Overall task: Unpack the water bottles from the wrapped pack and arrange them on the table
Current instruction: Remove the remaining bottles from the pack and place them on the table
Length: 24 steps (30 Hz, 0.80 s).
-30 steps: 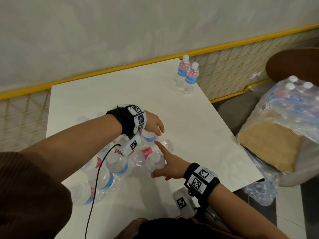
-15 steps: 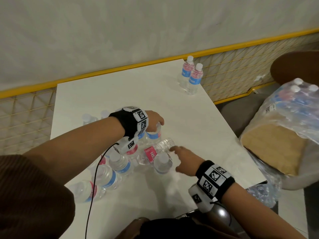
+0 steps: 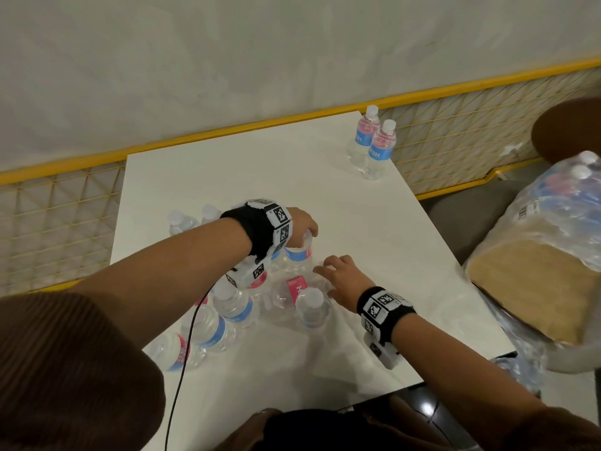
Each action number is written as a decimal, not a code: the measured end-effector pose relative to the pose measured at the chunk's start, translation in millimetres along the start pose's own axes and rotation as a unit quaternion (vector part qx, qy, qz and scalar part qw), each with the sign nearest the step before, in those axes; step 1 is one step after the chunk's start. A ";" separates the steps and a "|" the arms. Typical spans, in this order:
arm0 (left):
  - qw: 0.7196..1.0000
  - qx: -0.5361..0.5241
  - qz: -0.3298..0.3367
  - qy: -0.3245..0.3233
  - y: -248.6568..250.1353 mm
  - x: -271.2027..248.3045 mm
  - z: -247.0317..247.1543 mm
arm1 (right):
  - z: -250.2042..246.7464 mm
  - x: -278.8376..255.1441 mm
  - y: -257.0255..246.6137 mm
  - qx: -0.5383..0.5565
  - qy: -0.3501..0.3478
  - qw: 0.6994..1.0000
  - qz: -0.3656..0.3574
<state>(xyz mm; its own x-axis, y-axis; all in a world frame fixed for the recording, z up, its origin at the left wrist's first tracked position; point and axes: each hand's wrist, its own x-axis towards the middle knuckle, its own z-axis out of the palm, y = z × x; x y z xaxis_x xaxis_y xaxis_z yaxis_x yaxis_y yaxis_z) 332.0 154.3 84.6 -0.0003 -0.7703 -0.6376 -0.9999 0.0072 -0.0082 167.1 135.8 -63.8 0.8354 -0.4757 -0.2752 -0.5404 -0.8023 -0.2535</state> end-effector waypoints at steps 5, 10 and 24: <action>1.000 -0.017 -0.006 -0.009 -0.5 -0.1 -1.5 | 12.8 -26.9 34.9 0.202 0.079 0.974 0.060; 1.000 -0.029 -0.011 -0.006 0.2 1.2 -2.2 | 19.0 -43.8 37.2 0.423 0.155 0.878 0.164; 0.971 -0.204 -0.019 0.122 -25.7 -24.0 8.1 | 24.0 -31.1 4.5 0.418 0.102 0.887 0.165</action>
<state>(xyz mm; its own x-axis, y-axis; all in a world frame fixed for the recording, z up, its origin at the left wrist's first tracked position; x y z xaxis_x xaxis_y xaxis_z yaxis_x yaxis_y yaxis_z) 357.7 177.8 93.8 0.0840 -0.8935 -0.4412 -0.9206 -0.2391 0.3088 136.3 155.6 -78.6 0.5726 -0.7585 -0.3112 -0.5736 -0.0994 -0.8131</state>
